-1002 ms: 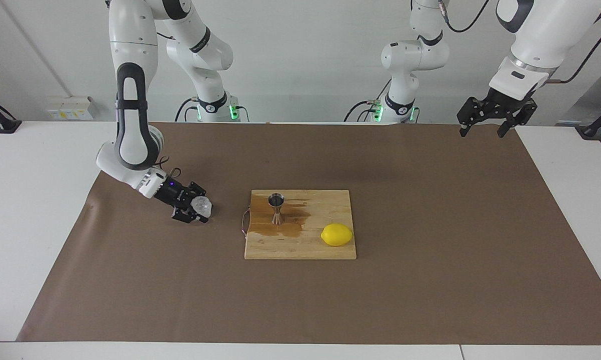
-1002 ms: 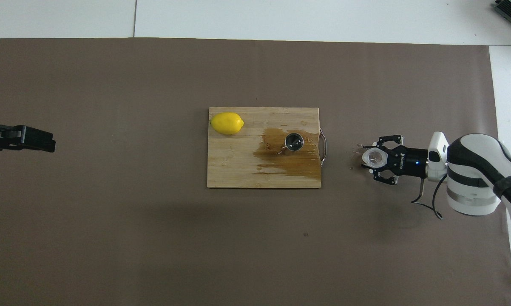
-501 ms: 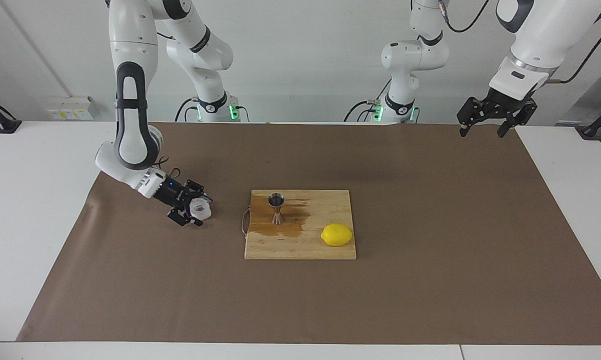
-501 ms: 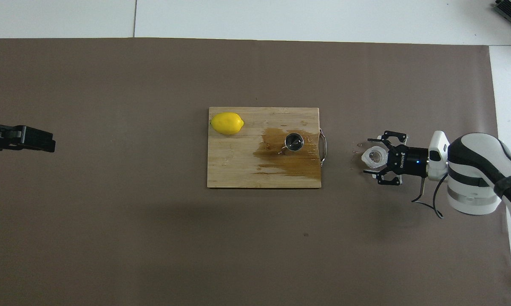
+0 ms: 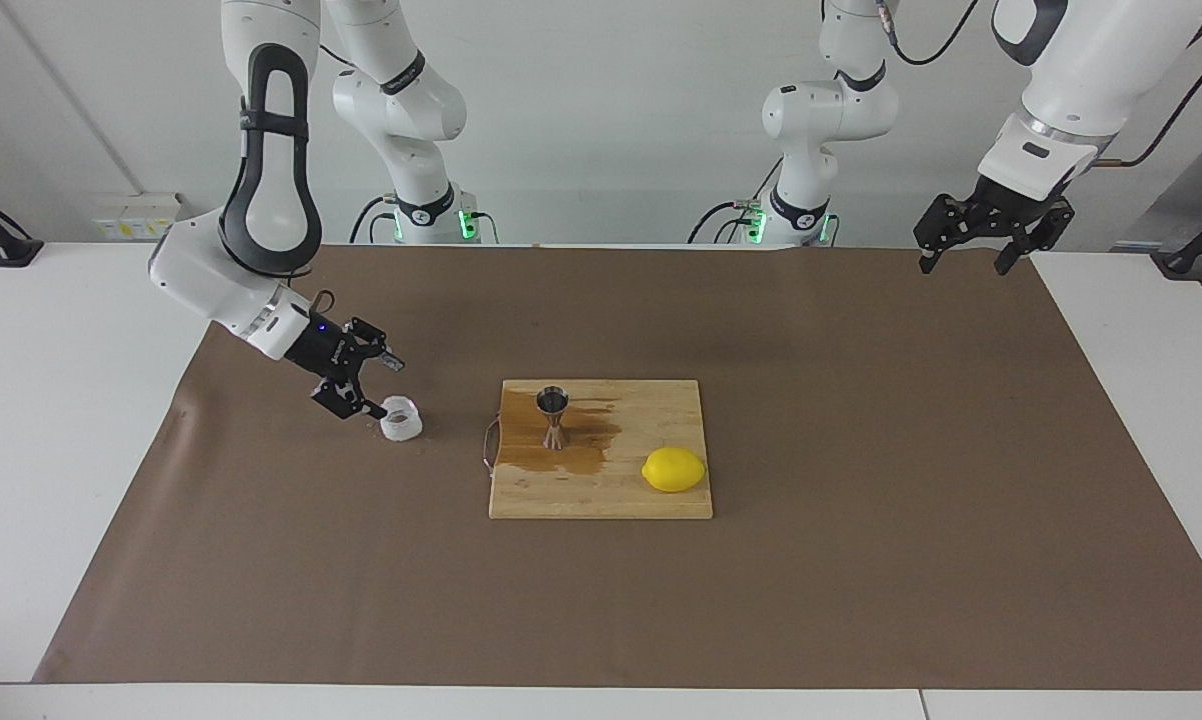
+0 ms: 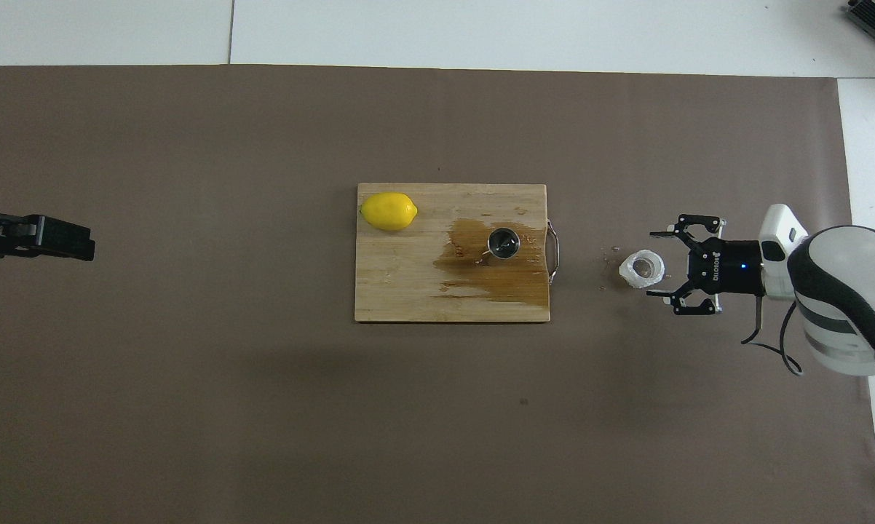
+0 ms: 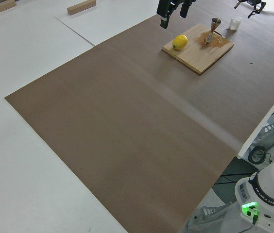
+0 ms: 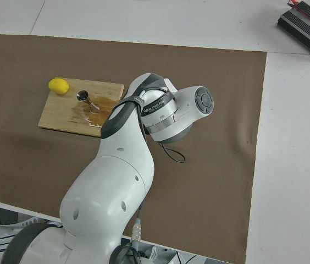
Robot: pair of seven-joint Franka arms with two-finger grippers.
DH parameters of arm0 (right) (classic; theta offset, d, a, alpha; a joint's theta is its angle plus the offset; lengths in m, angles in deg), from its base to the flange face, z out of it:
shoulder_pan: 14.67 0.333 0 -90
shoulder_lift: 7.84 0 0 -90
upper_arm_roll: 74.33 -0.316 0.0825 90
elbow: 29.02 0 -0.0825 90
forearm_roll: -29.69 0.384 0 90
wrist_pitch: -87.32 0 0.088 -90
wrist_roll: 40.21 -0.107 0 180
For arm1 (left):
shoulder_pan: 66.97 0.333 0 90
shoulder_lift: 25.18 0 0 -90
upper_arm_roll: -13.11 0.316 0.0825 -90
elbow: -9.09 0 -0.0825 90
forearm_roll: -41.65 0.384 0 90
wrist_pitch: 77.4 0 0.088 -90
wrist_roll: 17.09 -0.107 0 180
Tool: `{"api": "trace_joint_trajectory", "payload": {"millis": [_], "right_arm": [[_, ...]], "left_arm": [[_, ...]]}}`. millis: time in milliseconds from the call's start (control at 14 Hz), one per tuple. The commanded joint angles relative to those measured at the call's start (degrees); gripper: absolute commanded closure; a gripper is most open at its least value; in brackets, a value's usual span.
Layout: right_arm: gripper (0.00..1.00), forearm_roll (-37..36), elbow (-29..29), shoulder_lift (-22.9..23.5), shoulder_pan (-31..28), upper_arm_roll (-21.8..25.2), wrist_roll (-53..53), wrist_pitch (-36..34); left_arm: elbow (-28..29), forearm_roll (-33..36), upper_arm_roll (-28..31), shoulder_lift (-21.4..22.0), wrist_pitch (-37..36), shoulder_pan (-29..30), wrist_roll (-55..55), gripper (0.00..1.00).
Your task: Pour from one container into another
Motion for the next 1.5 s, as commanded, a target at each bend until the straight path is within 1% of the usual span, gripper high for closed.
{"api": "trace_joint_trajectory", "payload": {"millis": [0,143,215,430,501,644,859,1002,1074,1217,1432], "right_arm": [[0.0,-7.7,0.7,-4.1,-0.5,-0.3,-11.0,-2.4],[0.0,-12.9,0.3,-5.6,-0.5,-0.2,-19.5,-2.3],[0.0,-17.0,-0.2,-6.4,-0.3,-0.2,-25.8,-2.3],[0.0,-32.3,-0.9,-10.4,0.4,-1.0,-48.4,-2.6],[0.0,-34.7,-1.0,-11.4,0.9,-1.0,-53.2,-2.6],[0.0,-36.7,-3.2,-11.6,1.6,-0.9,-60.4,-5.1],[0.0,-41.7,-5.1,-11.6,1.7,-1.1,-74.7,-7.7],[0.0,-42.2,-5.9,-11.9,3.1,-1.1,-85.5,-10.6],[0.0,-42.7,-6.7,-12.1,4.3,-1.1,-93.8,-12.4],[0.0,-43.2,-7.9,-12.0,8.4,-1.2,-110.8,-14.8],[0.0,-43.2,-10.7,-11.6,13.4,-1.4,-127.0,-16.7]], "left_arm": [[1.8,-0.7,0.5,1.7,-0.2,-0.3,-0.2,0.0],[1.8,-0.7,0.5,1.7,-0.2,-0.3,-0.2,0.0],[1.8,-0.7,0.5,1.7,-0.2,-0.3,-0.2,0.0],[1.8,-0.7,0.5,1.7,-0.2,-0.3,-0.2,0.0],[1.8,-0.7,0.5,1.7,-0.2,-0.3,-0.2,0.0],[1.8,-0.7,0.5,1.7,-0.2,-0.3,-0.2,0.0],[1.8,-0.7,0.5,1.7,-0.2,-0.3,-0.2,0.0],[1.8,-0.7,0.5,1.7,-0.2,-0.3,-0.2,0.0],[1.8,-0.7,0.5,1.7,-0.2,-0.3,-0.2,0.0],[1.8,-0.7,0.5,1.7,-0.2,-0.3,-0.2,0.0],[1.8,-0.7,0.5,1.7,-0.2,-0.3,-0.2,0.0]]}}
